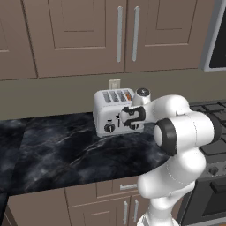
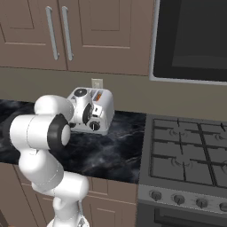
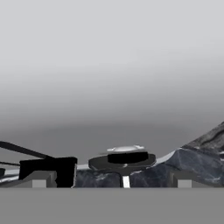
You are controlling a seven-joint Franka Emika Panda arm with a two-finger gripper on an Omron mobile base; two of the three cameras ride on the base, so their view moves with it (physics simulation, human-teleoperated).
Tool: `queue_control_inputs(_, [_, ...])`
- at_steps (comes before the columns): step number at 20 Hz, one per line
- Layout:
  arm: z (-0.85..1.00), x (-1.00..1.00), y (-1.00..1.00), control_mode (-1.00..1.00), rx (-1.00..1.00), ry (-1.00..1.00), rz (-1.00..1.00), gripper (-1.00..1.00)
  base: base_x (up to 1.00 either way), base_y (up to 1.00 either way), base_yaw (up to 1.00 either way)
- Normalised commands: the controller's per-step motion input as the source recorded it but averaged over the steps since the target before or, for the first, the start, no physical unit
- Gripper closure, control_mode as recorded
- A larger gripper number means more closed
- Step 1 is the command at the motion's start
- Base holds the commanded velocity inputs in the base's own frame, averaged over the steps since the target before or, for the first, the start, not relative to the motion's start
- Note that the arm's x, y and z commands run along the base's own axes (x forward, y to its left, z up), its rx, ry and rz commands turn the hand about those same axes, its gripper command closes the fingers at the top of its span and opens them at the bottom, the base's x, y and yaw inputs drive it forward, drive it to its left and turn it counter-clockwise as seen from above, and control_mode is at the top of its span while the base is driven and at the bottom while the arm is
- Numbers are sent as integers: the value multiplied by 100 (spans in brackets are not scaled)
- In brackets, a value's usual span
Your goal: Start the toaster. Once the lever pops up, take the bread to the plate on the dining counter.
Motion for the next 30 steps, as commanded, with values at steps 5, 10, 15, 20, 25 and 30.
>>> queue_control_inputs(5, [-14,0,0,-100,0,4,-4,-100,0,0,0])
queue_control_inputs(10, [-19,0,0,-100,0,3,-3,-100,0,0,0])
queue_control_inputs(15, [-21,0,0,-100,0,1,0,-100,0,0,0])
queue_control_inputs(20, [-20,0,0,-100,0,0,0,-100,0,0,0])
queue_control_inputs(25, [-6,-1,0,-100,0,0,0,-100,0,0,0])
queue_control_inputs(30, [0,0,-1,-100,0,0,0,-100,0,0,0])
